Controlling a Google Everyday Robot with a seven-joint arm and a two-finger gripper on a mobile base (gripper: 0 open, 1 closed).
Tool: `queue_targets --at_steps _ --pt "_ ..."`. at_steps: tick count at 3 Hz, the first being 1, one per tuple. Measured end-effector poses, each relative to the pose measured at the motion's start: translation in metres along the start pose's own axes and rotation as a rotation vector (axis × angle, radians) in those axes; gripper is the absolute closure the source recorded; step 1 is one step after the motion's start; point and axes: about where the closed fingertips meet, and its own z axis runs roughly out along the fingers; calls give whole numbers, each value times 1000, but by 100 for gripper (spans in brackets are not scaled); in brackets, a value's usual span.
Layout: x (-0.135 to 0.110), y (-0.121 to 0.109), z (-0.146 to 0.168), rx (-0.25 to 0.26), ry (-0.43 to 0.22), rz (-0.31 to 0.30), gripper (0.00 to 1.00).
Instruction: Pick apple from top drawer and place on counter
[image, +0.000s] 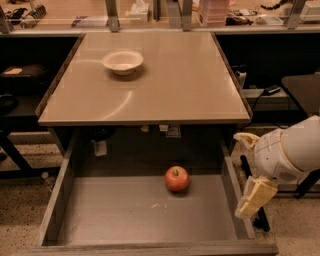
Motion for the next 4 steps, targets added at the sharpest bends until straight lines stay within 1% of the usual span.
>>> queue_targets --at_steps 1,2,3,4 --pt "9 -12 32 -11 -67 19 0" --pt "22 -26 70 -47 -132 65 0" --pt "36 -40 118 -110 -194 131 0" --pt "39 -48 155 -155 -252 172 0"
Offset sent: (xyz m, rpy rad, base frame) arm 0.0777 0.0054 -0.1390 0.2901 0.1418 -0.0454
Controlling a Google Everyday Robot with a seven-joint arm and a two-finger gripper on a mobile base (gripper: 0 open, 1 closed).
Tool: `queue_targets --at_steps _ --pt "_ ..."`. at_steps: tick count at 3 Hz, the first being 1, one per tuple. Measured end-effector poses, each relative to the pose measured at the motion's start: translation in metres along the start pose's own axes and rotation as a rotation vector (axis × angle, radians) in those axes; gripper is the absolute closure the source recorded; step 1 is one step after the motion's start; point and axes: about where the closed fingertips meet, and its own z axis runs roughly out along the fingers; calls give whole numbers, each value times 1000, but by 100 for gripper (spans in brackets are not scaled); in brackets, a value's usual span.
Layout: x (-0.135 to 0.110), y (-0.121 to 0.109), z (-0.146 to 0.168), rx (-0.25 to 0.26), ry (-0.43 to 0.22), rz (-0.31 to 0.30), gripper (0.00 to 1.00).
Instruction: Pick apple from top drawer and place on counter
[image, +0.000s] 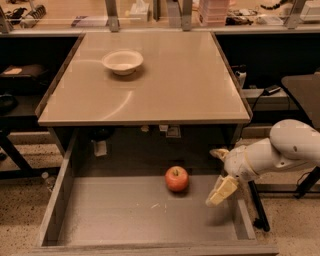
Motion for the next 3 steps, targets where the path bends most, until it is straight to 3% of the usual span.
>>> queue_targets --at_steps 1,2,3 --pt "-11 -3 29 -48 -35 -14 0" --pt "-37 9 49 -62 0 -166 0" --pt "-57 17 57 -30 53 -318 0"
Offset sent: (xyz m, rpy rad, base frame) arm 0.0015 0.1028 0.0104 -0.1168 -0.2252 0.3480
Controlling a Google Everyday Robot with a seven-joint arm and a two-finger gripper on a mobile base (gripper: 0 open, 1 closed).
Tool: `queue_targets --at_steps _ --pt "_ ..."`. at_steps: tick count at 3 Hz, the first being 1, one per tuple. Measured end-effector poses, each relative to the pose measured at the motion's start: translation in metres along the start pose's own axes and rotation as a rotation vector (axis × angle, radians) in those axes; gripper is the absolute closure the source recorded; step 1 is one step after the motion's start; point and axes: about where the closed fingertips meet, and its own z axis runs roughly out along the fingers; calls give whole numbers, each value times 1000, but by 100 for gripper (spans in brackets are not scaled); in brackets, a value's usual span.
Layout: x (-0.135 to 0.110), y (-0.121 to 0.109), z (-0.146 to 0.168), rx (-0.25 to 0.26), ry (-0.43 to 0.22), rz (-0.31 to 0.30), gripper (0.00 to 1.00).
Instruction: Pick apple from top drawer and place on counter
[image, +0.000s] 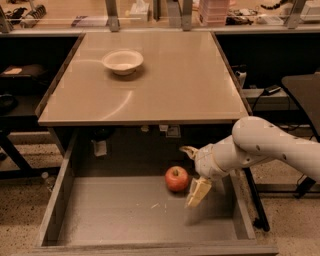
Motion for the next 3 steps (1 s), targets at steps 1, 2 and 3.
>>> queue_targets --at_steps 1,2,3 --pt "0 0 0 0 0 0 0" --pt "8 2 -4 13 -23 46 0" --pt "14 0 1 10 -47 74 0"
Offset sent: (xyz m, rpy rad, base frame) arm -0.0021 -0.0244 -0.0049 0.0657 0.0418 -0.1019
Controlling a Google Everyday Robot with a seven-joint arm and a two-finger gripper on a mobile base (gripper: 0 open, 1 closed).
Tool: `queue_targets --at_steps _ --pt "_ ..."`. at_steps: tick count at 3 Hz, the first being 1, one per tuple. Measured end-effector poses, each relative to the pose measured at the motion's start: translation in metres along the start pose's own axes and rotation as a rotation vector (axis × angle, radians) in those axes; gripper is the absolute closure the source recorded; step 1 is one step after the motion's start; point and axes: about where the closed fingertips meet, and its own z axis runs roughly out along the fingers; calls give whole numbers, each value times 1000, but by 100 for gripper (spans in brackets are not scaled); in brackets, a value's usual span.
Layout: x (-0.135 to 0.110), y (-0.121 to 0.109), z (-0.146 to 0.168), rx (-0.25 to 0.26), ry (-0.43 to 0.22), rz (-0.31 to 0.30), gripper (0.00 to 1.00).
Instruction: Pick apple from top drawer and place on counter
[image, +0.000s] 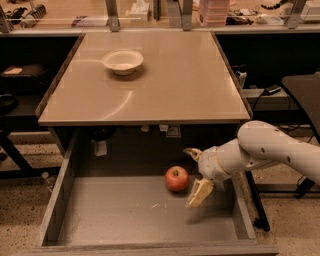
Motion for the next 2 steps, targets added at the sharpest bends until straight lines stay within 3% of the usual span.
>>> queue_targets --at_steps 2 --pt "2 -9 20 -24 -36 28 0"
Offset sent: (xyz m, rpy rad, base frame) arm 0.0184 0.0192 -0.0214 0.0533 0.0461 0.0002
